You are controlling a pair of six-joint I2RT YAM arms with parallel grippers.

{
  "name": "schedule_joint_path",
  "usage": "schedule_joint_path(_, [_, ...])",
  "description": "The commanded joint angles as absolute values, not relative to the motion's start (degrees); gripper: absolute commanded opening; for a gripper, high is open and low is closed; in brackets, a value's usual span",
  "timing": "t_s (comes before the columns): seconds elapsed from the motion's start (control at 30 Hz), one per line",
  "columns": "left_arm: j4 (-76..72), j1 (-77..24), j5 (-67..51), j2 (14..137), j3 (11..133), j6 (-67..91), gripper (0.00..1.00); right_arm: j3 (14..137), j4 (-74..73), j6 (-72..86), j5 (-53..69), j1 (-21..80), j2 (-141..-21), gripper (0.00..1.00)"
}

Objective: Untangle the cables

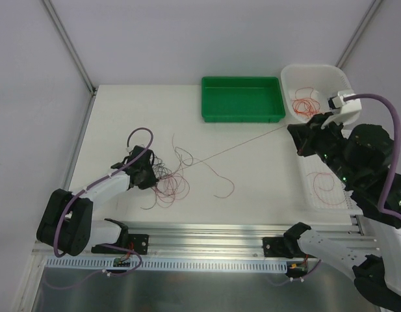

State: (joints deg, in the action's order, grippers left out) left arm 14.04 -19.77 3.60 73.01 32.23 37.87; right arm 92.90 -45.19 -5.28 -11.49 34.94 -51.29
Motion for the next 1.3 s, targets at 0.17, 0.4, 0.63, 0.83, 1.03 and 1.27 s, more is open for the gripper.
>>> schedule_joint_path(0.17, [19.33,-17.93,8.61,71.81,35.24,36.30,0.01,99.64,-52.55,-8.35,-18.27,34.54,-46.14,0.00])
schedule_joint_path(0.4, [23.64,-14.15,9.75,68.47,42.35,35.42,0.10,106.78,-57.21,-10.90,-23.37,34.54,-46.41,0.00])
schedule_joint_path(0.63, [28.12,-9.59,12.13,69.26,51.67,33.40,0.17,110.30,-59.06,-12.13,-25.93,34.54,-44.39,0.01])
schedule_joint_path(0.83, [30.14,-7.29,10.38,68.21,55.10,31.03,0.26,105.48,-60.29,-10.38,-23.30,34.72,-42.54,0.01])
schedule_joint_path(1.03, [31.38,-7.29,9.32,63.29,55.37,28.57,0.26,88.44,-58.71,-6.17,-14.76,34.72,-40.52,0.01])
schedule_joint_path(1.27, [31.55,-7.47,-11.14,60.74,57.75,23.28,0.61,66.82,-54.85,2.35,-8.54,34.80,-38.06,0.04])
